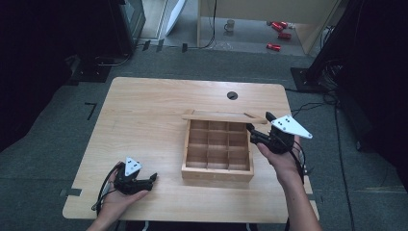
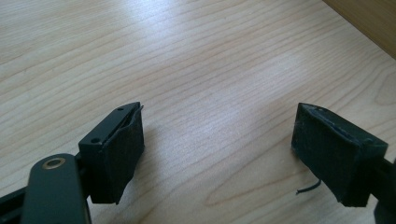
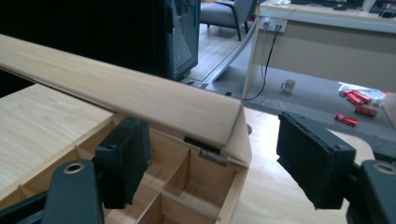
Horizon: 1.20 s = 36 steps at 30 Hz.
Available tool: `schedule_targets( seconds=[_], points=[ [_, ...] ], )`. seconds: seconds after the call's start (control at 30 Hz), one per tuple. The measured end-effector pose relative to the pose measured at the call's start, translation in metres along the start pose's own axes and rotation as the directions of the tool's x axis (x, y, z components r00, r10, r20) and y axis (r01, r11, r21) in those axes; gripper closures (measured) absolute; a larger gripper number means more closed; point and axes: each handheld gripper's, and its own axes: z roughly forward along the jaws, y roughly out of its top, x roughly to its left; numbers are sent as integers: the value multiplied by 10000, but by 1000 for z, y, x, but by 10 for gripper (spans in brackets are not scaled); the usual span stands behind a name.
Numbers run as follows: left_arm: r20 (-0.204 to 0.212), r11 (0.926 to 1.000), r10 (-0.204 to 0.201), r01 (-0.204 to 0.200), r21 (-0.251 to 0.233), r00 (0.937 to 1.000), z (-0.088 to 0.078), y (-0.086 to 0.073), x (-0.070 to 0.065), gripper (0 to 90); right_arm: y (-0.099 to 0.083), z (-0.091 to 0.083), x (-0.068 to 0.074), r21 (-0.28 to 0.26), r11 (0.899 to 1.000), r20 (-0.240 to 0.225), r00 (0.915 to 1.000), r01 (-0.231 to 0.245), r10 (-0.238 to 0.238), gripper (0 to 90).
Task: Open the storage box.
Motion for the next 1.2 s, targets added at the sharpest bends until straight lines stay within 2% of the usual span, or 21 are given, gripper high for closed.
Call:
schedule_targets(
  seconds=[0.17, 0.2, 0.37, 0.63, 0.83, 1.03, 1.07, 1.2],
  points=[
    [2, 10000, -17, 17, -5, 10000, 0, 0, 0, 176, 7, 8, -4, -50, 9995, -73, 9994, 325, -325, 279],
    [0, 10000, -19, 19, -12, 10000, 0, 0, 0, 176, 10, 13, -5, -107, 9984, -113, 9984, 551, -552, 296],
    [30, 10000, -62, 62, -30, 10000, 0, 0, 1, 176, 16, 24, -6, -305, 9970, -193, 9972, 715, -721, 337],
    [70, 10000, -68, 68, -13, 10000, 0, 0, 1, 176, 21, 39, -15, -858, 9954, -270, 9986, 431, -456, 407],
    [103, 9999, -115, 116, -41, 9999, -1, 0, 2, 176, 27, 45, -21, -781, 9963, -324, 9988, 345, -371, 431],
    [147, 9999, -149, 149, -45, 9998, -1, 0, 2, 176, 34, 52, -26, -633, 9980, -265, 9996, -74, 57, 456],
    [153, 9999, -142, 143, -45, 9998, -1, 0, 2, 176, 36, 54, -28, -596, 9976, -161, 9993, -357, 348, 487],
    [138, 9999, -125, 126, -43, 9998, -1, 0, 2, 176, 40, 60, -31, -508, 9971, 82, 9983, -571, 576, 517]
  ],
)
